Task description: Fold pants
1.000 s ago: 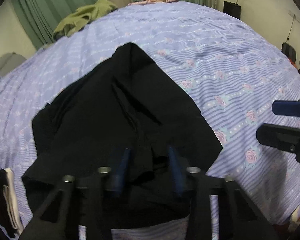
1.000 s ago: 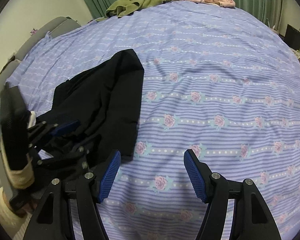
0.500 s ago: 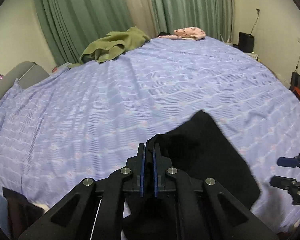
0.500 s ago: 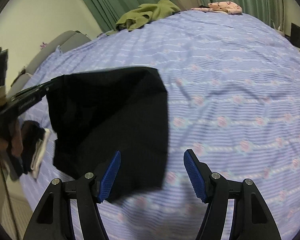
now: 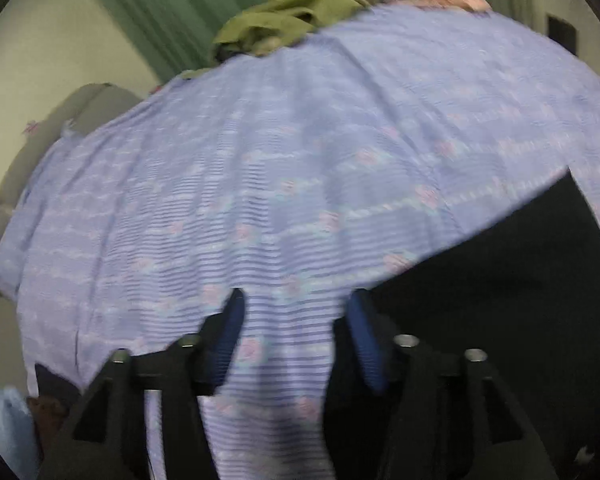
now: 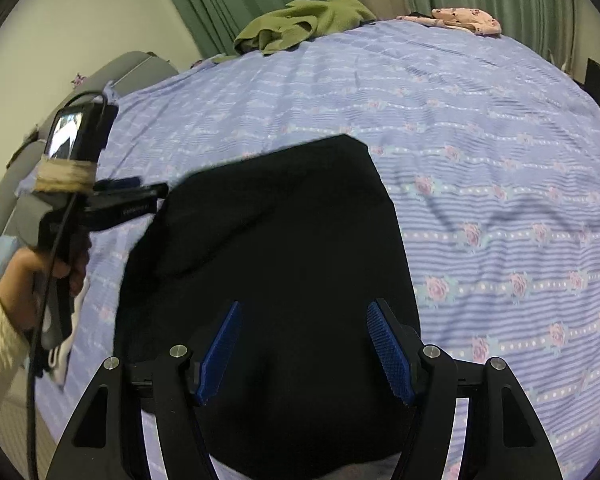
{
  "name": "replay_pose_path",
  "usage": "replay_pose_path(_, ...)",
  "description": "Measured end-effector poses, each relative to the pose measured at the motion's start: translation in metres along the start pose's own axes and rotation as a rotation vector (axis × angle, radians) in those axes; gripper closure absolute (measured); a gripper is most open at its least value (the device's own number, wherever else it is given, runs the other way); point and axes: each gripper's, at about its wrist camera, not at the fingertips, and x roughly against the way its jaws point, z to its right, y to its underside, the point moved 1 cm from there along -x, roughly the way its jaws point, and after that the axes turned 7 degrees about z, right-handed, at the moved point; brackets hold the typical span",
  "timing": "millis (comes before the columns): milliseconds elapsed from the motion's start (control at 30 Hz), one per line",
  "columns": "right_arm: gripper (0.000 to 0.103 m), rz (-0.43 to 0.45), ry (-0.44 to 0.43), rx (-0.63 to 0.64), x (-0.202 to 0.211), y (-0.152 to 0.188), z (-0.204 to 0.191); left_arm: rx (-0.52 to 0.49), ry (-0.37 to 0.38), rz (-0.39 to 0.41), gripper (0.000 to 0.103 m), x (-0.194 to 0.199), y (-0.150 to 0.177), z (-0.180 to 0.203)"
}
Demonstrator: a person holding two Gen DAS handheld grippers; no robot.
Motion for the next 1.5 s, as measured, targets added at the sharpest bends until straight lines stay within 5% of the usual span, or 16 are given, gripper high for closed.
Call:
replay_pose_path(233,0.036,0.031,-0.005,0.034,0.018,0.002,-0.01,0.219,0.111,0.071,0.034,0.074,0.045,-0.056)
replay_pose_path(600,0.036,-0.093,-0.021,0.132,0.035,0.065,-0.019,0.407,0.351,-0.138,0.059,0.111,0.165,-0.028)
replay_pose_path(900,0.036,-0.172,0.008,0.168,0.03,0.095,-0.023,0.606,0.49,-0.176,0.059,0.106,0.184,-0.016)
replay_pose_path(1267,0.036,-0.178,0.011,0.169,0.034,0.099,-0.021,0.727,0.55,-0.258,0.063,0.082,0.196,-0.007)
replay_pose_path(1367,0.036,-0.183,0.01,0.162,0.035,0.101,-0.019,0.774,0.596,-0.273,0.097,0.079,0.201,-0.006)
replay_pose_path(1500,0.036,-0.182,0.004,0.166,0.038,0.101,-0.02,0.777,0.604,-0.196,0.097,0.107,0.188,-0.017)
